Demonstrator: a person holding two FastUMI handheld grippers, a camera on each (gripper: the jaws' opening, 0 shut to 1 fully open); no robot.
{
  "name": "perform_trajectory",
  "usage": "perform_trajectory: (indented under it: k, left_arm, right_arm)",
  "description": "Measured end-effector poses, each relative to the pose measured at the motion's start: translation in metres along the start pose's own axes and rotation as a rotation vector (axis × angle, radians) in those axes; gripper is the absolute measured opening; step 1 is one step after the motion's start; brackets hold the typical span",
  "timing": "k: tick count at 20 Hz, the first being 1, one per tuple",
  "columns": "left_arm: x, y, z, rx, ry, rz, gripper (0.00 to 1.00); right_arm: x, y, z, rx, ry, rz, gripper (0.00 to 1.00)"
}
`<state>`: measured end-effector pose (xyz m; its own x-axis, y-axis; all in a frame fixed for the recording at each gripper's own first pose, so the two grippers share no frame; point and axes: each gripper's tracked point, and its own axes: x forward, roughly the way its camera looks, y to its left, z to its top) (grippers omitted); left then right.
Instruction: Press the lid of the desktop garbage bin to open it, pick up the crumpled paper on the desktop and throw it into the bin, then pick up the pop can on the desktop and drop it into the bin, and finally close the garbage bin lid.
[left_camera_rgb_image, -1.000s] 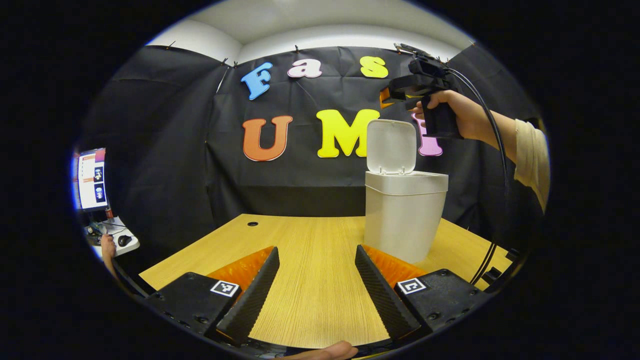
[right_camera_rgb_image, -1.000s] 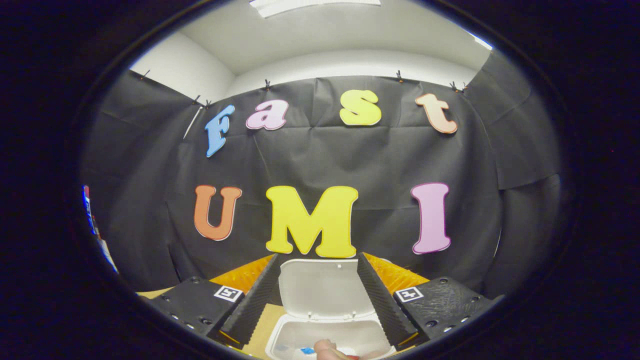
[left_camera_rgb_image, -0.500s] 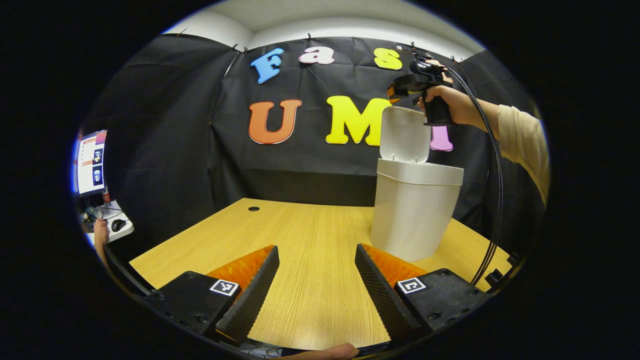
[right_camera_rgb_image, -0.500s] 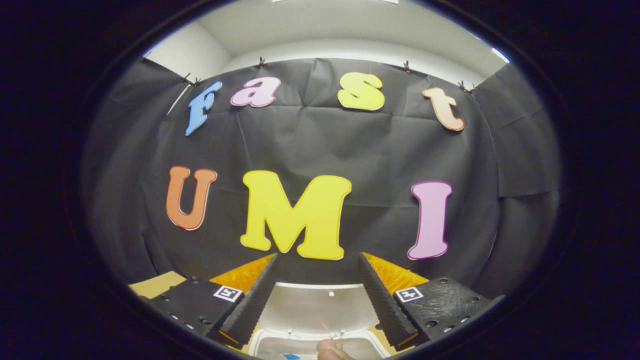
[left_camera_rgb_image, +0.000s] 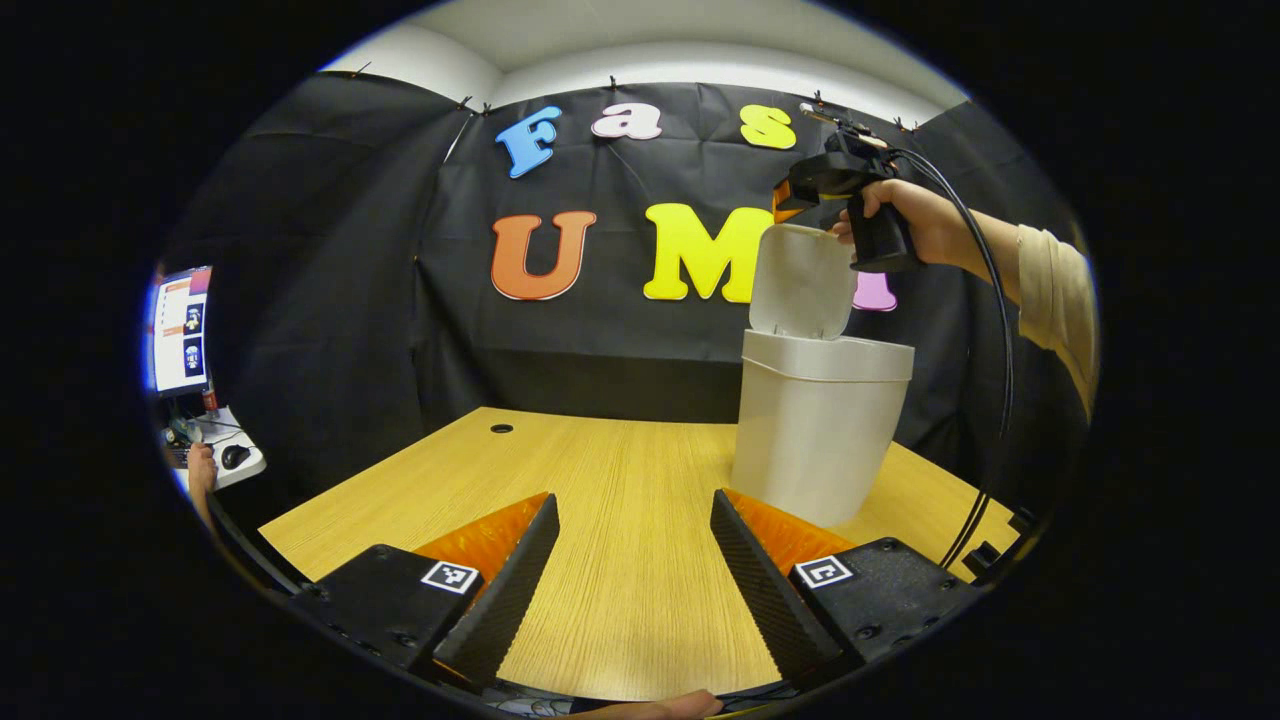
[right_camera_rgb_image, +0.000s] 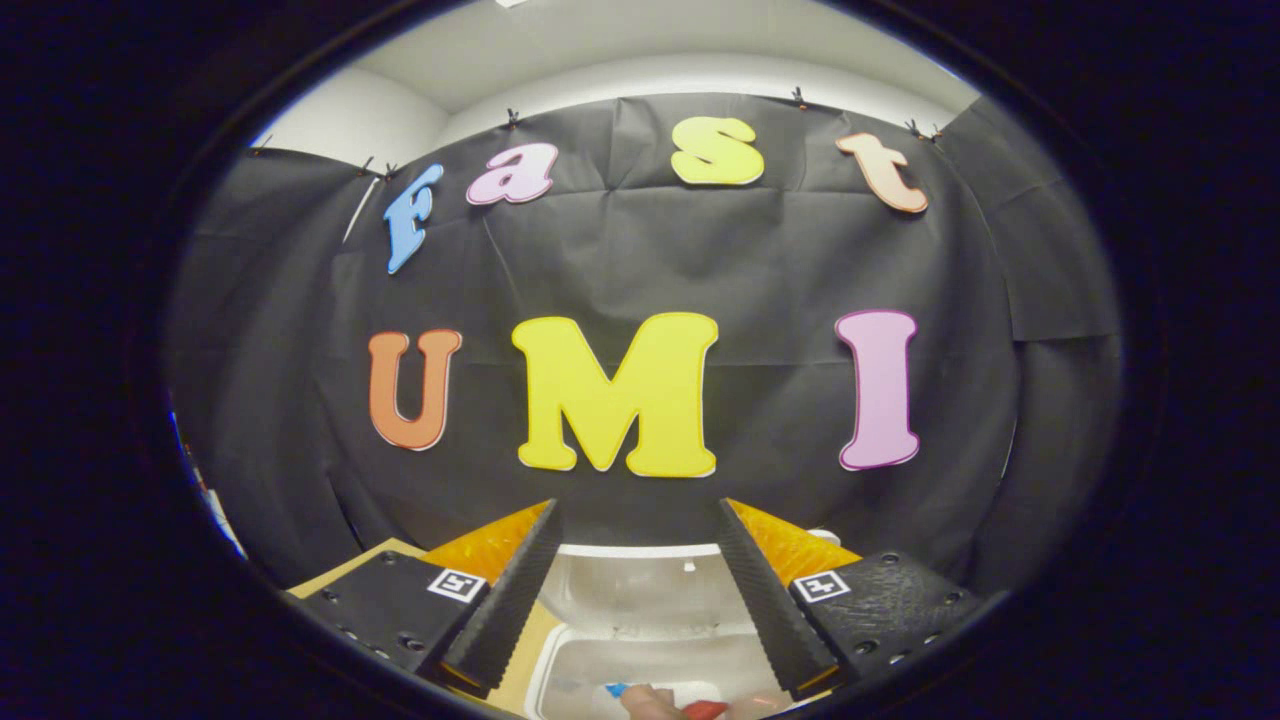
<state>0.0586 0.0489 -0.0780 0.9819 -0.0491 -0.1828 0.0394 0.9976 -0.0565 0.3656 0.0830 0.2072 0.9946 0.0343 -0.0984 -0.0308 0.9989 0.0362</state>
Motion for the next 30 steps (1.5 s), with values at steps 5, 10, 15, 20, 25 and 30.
perform_trajectory:
  k: [5, 10, 15, 20, 25, 30]
  left_arm:
    - [-0.012, -0.012, 0.017, 0.002, -0.054, -0.041, 0.98]
    - [-0.01, -0.013, 0.014, -0.009, -0.04, -0.042, 0.98]
    - [-0.009, -0.018, 0.013, -0.021, -0.033, -0.061, 0.98]
    - [-0.009, -0.019, 0.014, -0.012, -0.044, -0.058, 0.98]
    - [-0.007, -0.023, 0.008, -0.039, -0.015, -0.071, 0.99]
    - [-0.008, -0.024, 0.008, -0.023, -0.015, -0.066, 0.98]
  right_arm:
    - [-0.031, 0.002, -0.03, -0.016, 0.094, 0.031, 0.94]
    - [-0.056, -0.002, -0.099, -0.032, 0.332, 0.045, 0.96]
    - [-0.073, -0.022, -0.148, 0.047, 0.511, -0.006, 0.96]
    - [-0.077, -0.034, -0.169, -0.007, 0.538, -0.009, 0.97]
    - [-0.076, -0.034, -0.171, 0.0, 0.5, -0.003, 0.98]
    - [-0.077, -0.034, -0.176, 0.024, 0.413, -0.016, 0.98]
